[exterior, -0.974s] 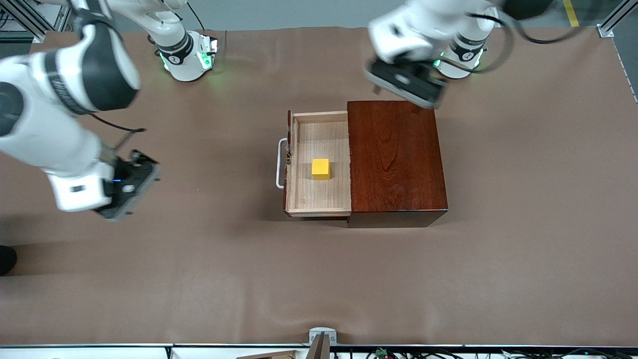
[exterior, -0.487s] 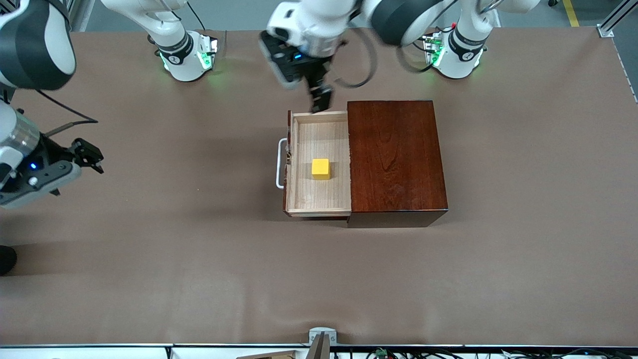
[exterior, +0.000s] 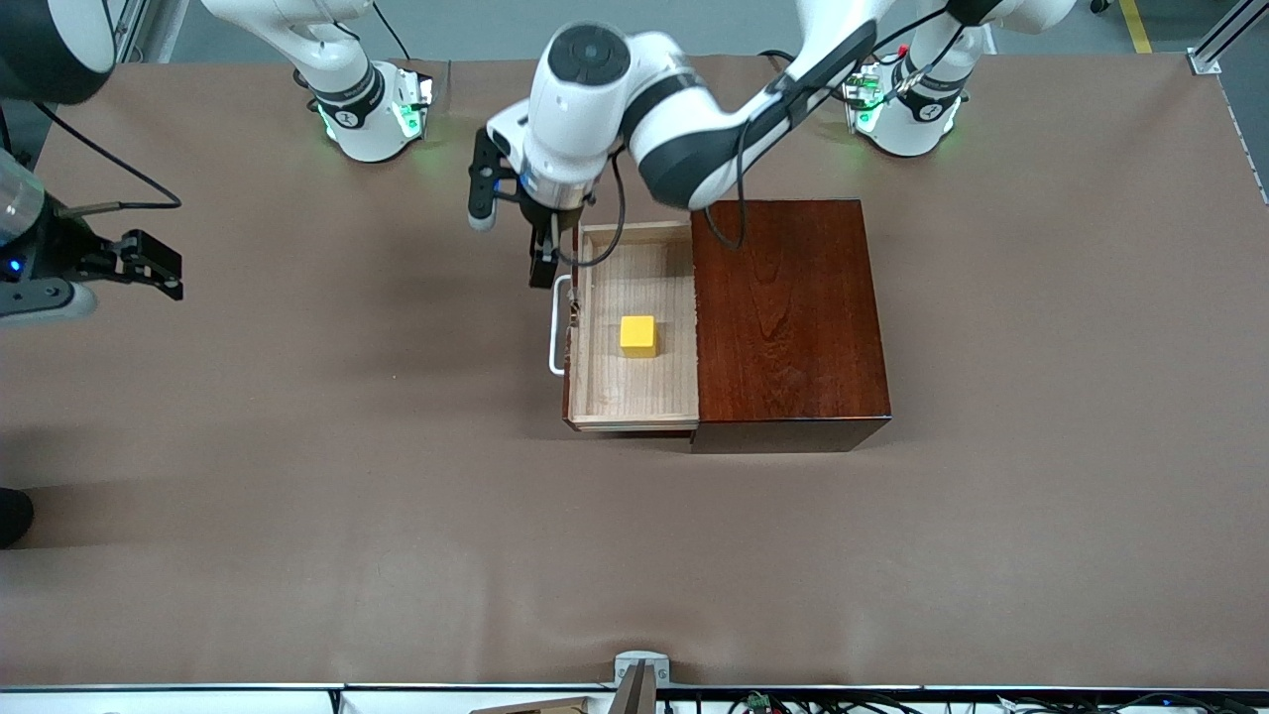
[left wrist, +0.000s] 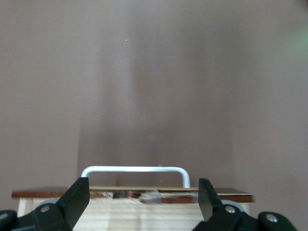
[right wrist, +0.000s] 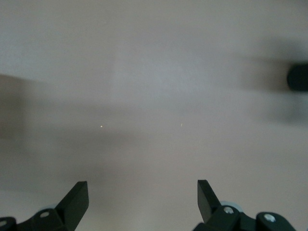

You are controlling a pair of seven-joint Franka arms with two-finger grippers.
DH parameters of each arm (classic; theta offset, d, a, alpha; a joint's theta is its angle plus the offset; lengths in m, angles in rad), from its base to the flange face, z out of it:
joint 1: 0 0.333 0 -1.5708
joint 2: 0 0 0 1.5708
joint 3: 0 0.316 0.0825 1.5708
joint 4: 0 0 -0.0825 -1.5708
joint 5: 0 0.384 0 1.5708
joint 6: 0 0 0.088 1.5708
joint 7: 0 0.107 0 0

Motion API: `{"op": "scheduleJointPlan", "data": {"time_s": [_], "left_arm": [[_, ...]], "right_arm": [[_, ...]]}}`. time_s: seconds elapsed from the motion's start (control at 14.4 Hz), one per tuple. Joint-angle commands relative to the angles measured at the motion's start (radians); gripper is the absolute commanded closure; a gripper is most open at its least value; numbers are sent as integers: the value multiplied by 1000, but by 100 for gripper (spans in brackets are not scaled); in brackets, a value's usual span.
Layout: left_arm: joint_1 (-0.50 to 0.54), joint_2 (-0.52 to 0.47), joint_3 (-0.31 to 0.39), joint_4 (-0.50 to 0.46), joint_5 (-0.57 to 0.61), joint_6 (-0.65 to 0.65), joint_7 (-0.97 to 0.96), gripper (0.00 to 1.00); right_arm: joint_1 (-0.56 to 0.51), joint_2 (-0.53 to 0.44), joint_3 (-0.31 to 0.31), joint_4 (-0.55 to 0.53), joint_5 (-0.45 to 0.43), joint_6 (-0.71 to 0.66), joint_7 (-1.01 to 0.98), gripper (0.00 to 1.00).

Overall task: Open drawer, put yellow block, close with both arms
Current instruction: 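Push the drawer shut with the left gripper against the handle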

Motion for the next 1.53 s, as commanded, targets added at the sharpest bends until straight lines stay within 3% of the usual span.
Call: {"op": "scheduleJointPlan", "data": {"time_s": [0.0,0.14,0.42,0.7,0.9,1.46], "left_arm": [[-72,69,82,50,24,70,53,0],[-90,118,116,62,24,101,67,0],[-79,161,139,61,3,109,-5,0],[-79,172,142,56,3,109,-75,0],[-78,171,149,53,3,92,-88,0],[-87,139,181,58,18,-136,-85,0]], "right_arm": [[-30,-60,10,-65,57,-4,125,0],[-61,-89,10,-108,103,6,127,0],[-75,-115,9,-131,105,34,147,0],[-75,-109,16,-105,104,14,148,0],[-70,-103,18,-53,104,-75,153,0],[-75,-75,16,-45,110,-103,151,0]]}}
